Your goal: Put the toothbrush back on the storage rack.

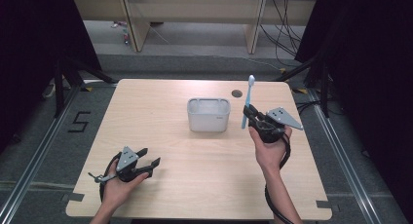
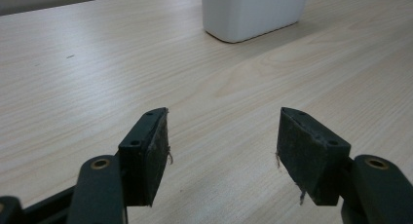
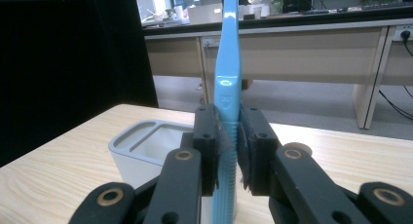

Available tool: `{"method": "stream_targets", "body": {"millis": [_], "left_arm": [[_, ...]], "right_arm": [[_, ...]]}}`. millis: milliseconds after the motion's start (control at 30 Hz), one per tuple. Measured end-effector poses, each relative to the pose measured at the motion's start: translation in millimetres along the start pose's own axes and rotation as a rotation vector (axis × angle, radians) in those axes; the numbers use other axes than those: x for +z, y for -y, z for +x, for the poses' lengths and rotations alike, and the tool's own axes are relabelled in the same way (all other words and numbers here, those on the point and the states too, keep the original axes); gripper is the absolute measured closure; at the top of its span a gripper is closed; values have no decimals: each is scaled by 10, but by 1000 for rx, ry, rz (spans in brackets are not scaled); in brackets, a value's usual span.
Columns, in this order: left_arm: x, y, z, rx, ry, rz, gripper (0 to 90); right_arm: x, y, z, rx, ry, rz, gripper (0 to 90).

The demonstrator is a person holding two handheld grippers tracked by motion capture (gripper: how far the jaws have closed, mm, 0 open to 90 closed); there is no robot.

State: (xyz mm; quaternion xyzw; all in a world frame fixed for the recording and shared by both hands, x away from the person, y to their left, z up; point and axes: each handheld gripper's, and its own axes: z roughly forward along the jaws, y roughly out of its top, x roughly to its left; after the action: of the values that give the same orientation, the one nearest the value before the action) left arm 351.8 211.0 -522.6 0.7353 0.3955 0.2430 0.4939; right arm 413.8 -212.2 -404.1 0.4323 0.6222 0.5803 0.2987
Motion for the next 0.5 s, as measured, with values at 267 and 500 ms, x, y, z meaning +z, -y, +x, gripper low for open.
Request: {"method": "stream_targets", "body": {"millis": [267, 500], "left_arm": [[-1, 1, 0, -1, 0, -2, 358], [-1, 1, 2, -2, 1, -4, 358]], "right_arm": [[42, -28, -12, -13, 3, 1, 793], [74, -46, 11, 4, -1, 4, 793]]}}
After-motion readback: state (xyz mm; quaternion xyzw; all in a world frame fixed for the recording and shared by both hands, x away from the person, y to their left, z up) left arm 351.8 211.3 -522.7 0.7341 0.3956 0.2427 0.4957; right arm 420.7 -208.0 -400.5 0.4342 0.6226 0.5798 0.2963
